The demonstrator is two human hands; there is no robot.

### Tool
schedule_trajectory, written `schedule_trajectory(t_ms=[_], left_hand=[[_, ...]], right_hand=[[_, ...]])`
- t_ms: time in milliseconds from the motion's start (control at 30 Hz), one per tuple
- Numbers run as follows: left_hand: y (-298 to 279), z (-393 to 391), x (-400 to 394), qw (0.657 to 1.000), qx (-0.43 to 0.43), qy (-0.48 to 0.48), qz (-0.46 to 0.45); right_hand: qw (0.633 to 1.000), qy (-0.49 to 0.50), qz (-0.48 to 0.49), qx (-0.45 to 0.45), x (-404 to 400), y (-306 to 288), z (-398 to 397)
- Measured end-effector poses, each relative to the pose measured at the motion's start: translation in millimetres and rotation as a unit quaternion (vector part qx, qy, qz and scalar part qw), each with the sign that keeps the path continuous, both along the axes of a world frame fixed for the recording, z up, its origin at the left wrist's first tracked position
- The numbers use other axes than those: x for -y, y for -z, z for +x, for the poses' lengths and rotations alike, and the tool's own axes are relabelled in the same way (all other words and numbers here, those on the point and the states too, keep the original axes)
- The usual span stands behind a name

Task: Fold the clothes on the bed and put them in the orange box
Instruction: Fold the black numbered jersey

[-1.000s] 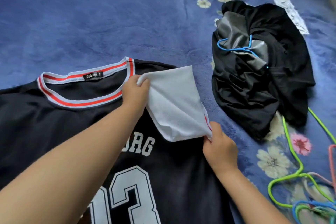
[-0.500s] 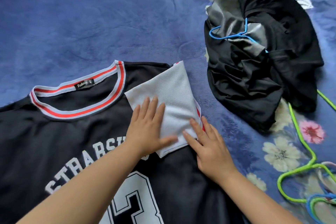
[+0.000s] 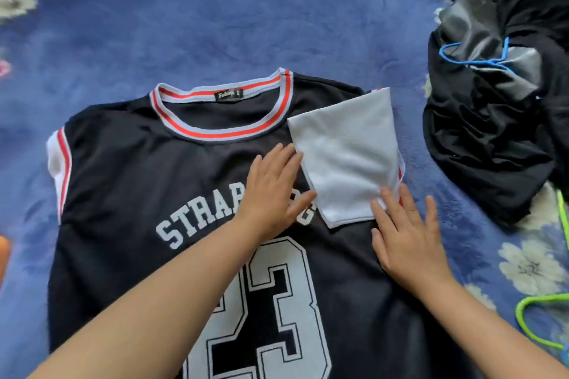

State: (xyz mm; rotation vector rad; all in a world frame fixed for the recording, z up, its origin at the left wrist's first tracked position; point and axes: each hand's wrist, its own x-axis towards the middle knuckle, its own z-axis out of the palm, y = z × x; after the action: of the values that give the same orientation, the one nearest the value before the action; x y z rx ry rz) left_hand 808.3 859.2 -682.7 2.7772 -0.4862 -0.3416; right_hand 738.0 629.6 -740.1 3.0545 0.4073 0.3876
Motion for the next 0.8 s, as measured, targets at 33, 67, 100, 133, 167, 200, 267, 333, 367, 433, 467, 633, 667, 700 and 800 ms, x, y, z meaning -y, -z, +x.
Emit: schedule_trajectory(t_ms=[33,67,100,133,167,200,267,333,367,433,467,633,667,700,800], left_hand=[[-4,-11,-21,0.997,0.046,-0.046,-0.033],[-4,-21,-45,0.99,0.093,-0.091,-0.055],[-3,-31,-74,0.979,0.127,-0.147,-0.063],[-4,-42,-104,0.968,0.139,-0.202,-0.053],[-4,-51,-133,0.955,0.148,-0.253,-0.038],[-5,-55,-155,0.943,0.152,-0.296,-0.031],[-10,-74,-203,0.909,0.14,-0.391,-0.04],[-9,-94,-239,0.861,0.097,-0.495,-0.066],[-5,-104,-252,0.825,0.061,-0.554,-0.093],[4,-117,-270,0.733,-0.014,-0.65,-0.198],[5,-120,-273,0.681,-0.044,-0.673,-0.286],[-13,-97,-273,0.521,-0.221,-0.619,-0.544],[-14,-92,-275,0.528,-0.256,-0.593,-0.551],[-16,-88,-272,0.535,-0.284,-0.567,-0.558],[-11,-78,-269,0.517,-0.366,-0.518,-0.575]], right_hand=[[1.0,0.002,-0.003,0.004,-6,-6,-1],[1.0,0.0,0.002,0.008,-14,-12,-2],[1.0,-0.011,0.015,0.014,-28,-17,-2],[0.999,-0.026,0.037,0.016,-46,-22,-4],[0.997,-0.041,0.064,0.012,-67,-27,-4],[0.995,-0.053,0.09,0.005,-84,-31,-4],[0.989,-0.097,0.113,-0.009,-138,-38,-9],[0.985,-0.133,0.107,-0.035,-191,-43,-15],[0.983,-0.146,0.099,-0.054,-214,-43,-19],[0.978,-0.165,0.077,-0.1,-255,-41,-26],[0.976,-0.171,0.061,-0.117,-268,-38,-29],[0.977,-0.176,0.009,-0.119,-285,-8,-27],[0.977,-0.178,0.004,-0.116,-286,-3,-28],[0.977,-0.177,0.004,-0.117,-283,-2,-29],[0.975,-0.176,0.017,-0.132,-281,-3,-27]])
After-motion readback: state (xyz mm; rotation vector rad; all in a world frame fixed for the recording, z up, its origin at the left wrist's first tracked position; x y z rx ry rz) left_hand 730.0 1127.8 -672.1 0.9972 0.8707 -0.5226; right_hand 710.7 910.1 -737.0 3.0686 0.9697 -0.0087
